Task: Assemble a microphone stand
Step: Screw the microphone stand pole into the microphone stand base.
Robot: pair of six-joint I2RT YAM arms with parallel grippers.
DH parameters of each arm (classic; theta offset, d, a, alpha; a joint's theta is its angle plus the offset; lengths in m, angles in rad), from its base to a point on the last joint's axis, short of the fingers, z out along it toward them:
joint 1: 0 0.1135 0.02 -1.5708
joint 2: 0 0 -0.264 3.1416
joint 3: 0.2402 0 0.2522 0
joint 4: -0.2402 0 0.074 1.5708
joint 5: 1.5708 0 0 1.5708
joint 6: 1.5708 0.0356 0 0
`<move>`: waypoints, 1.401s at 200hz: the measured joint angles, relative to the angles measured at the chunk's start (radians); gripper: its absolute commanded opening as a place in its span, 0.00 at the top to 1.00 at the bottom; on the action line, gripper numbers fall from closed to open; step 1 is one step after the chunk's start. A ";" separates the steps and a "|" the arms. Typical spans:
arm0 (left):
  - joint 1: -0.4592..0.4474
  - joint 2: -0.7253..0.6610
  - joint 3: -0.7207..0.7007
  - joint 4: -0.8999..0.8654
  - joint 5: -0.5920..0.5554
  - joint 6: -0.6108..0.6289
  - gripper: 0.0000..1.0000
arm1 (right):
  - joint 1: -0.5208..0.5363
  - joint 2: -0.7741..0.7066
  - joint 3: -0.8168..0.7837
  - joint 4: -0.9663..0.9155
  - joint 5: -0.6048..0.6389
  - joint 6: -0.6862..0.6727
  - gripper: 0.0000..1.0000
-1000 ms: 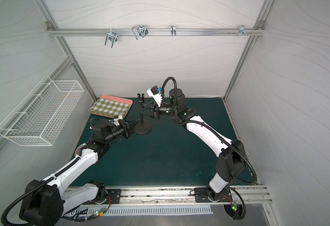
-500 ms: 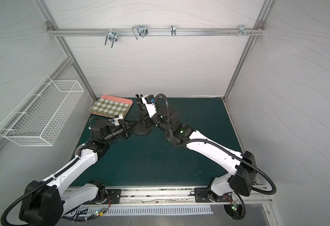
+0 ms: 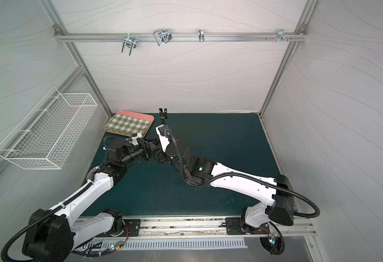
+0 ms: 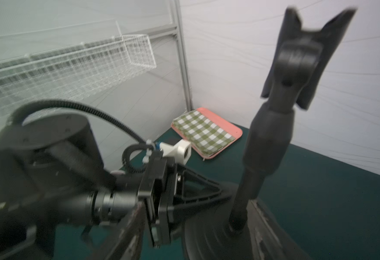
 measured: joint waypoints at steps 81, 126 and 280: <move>0.000 0.000 0.000 -0.003 -0.006 -0.003 1.00 | -0.471 0.014 0.052 0.054 -0.853 0.017 0.31; 0.000 0.000 0.000 -0.006 -0.006 -0.003 1.00 | -0.487 0.129 0.143 0.071 -1.085 0.019 0.36; 0.002 -0.002 0.000 0.007 0.024 0.000 1.00 | -0.199 0.062 0.113 0.074 -0.338 -0.057 0.78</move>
